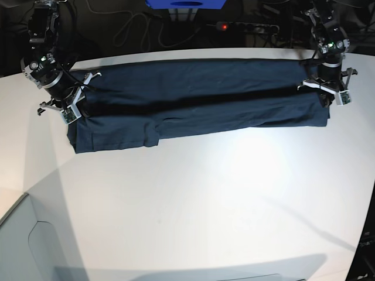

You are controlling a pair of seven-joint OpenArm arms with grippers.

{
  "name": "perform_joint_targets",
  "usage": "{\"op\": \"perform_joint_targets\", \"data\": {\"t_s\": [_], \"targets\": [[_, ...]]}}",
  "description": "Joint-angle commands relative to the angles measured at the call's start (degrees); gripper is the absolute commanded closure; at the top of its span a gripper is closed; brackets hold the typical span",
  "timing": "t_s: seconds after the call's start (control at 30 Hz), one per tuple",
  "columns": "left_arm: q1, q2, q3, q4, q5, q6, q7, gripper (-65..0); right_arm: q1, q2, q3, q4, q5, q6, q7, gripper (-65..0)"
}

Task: Fold the T-shirt properly
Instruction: 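Hold the folded strip with both grippers and adjust its edges, then open the right gripper and regrasp the strip end beside it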

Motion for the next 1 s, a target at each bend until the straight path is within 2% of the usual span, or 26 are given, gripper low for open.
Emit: {"op": "perform_joint_targets", "data": {"t_s": [0.0, 0.5, 0.63, 0.8, 0.97], "targets": [[-0.2, -0.7, -0.3, -0.2, -0.2, 0.3, -1.2, 0.0, 0.2, 0.6, 0.3, 0.9, 0.6, 0.9, 1.2, -0.2], [-1.8, -1.1, 0.9, -4.0, -0.2, 0.3, -1.2, 0.0, -1.1, 0.7, 0.2, -0.5, 0.6, 0.9, 1.0, -1.0], [-2.6, -1.1, 1.0, -4.0, -0.2, 0.3, -1.2, 0.0, -1.1, 1.0, 0.2, -2.4, 0.6, 1.0, 1.2, -10.6], [-2.8, -1.1, 1.0, -4.0, -0.2, 0.3, -1.2, 0.0, -1.2, 2.1, 0.4, -1.8, 0.6, 6.4, 1.1, -27.3], [-2.9, -1.1, 1.0, -4.0, -0.2, 0.3, -1.2, 0.0, -4.1, 3.2, 4.2, 4.4, 0.6, 7.1, 1.2, -35.2]]}}
